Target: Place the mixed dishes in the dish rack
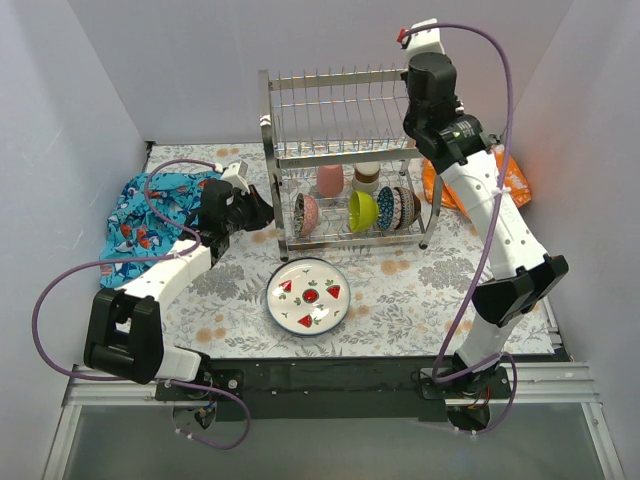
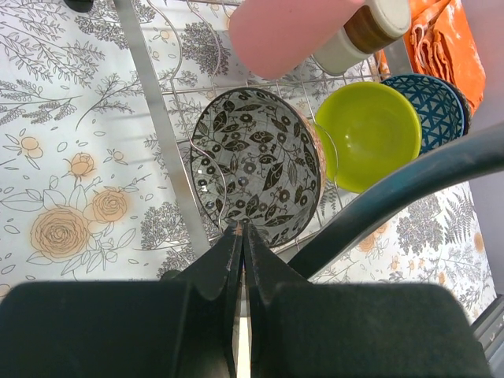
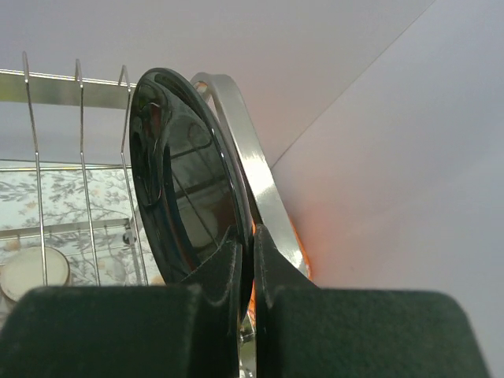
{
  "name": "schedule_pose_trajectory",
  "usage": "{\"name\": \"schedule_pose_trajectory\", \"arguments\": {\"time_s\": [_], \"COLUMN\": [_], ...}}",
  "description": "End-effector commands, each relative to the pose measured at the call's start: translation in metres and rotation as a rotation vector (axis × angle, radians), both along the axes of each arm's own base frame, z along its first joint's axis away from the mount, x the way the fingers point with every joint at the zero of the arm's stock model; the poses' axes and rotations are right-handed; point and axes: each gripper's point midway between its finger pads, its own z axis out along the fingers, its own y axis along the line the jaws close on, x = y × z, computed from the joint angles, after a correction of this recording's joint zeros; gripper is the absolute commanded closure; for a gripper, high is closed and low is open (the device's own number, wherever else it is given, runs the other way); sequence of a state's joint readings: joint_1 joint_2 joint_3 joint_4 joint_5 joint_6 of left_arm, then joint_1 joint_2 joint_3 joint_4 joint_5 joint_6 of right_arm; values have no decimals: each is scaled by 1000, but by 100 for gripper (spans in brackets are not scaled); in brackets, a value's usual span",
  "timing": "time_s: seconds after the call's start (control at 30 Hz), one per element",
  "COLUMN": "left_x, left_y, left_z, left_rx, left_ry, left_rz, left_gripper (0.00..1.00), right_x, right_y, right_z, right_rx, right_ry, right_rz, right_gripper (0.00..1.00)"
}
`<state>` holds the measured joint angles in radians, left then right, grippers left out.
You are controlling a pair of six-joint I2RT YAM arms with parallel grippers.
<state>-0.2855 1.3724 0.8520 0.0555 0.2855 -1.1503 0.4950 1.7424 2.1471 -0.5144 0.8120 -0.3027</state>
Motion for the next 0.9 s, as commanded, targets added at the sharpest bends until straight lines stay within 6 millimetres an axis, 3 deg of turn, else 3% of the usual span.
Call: {"name": "schedule_pose_trajectory", "arguments": {"time_s": [0.0,0.23,0.33,0.87], "left_x": [-13,-15,-16,-20], "left_y": [-21,-22,-23,-20], "left_z": [16,11,11,6], "left_rx": [-73,-91,-100,-100], "left_ry": [-28,-21,-23,-26], "left_rz": [-87,-84,-84,-75], "left_gripper": [100,100,100,100], "right_x": [-15,-23,-25,-18], "right_y": [-9,-6,-9,-10], "right_z": [36,68,71,19], "right_rx": [-58,-107,-142,-215], "right_ry": [-115,-200,-189,-60], "right_rz": [-154,-184,-195,-195], "right_gripper": [99,99,99,99]}}
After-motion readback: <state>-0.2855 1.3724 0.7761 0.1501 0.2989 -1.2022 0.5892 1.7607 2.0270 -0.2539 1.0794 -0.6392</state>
